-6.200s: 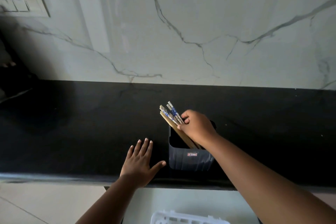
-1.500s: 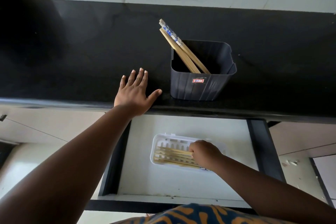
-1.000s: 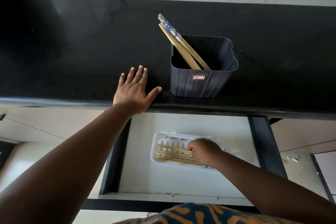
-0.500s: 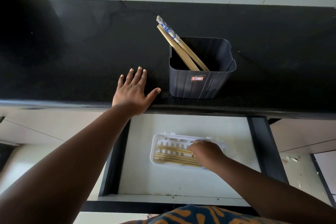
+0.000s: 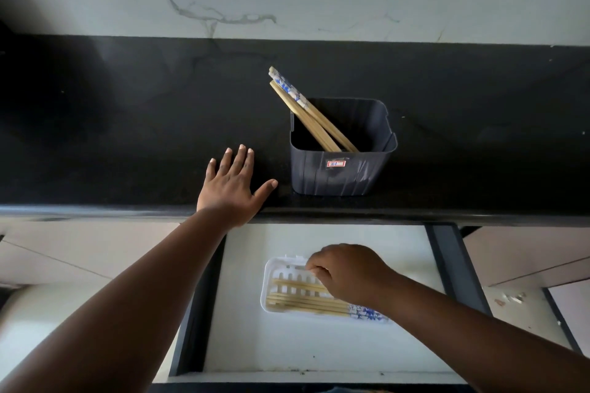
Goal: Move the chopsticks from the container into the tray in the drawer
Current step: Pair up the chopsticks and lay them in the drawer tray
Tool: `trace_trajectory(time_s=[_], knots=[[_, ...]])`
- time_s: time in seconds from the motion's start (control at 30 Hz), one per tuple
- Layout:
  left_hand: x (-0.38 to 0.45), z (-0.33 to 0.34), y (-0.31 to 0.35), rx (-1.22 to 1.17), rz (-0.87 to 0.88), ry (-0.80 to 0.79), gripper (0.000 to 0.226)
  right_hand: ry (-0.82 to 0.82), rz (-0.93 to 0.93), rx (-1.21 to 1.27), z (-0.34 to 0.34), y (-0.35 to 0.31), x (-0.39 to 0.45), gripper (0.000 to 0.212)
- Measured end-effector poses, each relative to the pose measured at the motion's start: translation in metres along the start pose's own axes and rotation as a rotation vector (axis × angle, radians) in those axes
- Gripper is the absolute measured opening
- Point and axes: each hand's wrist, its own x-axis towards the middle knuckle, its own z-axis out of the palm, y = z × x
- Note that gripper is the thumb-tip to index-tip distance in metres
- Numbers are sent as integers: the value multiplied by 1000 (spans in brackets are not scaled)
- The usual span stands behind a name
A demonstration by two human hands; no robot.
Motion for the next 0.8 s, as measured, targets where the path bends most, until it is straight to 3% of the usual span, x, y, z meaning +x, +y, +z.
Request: trace_trajectory(time_s=[0.23,0.3,0.37,0.47,0.57,0.8], knots=[[-1,-1,1,6,-4,-20,93,362,-115,463,-146,-55,-11,13],[0,-1,1,9,-9,-23,92,536,-50,514,-171,-51,4,5],[0,-2,1,5,-10,-17,91,649,97,376,-188,-41,23,7],[-1,-1,1,-5,-5,-8,90,587,288,123,-189,-26,46,10],[-1,0,0,-11,-5,0,89,498,411,36,-175,-21,65,23],[-1,1,0,-19,-5,18,88,488,442,-51,-171,-33,88,20]])
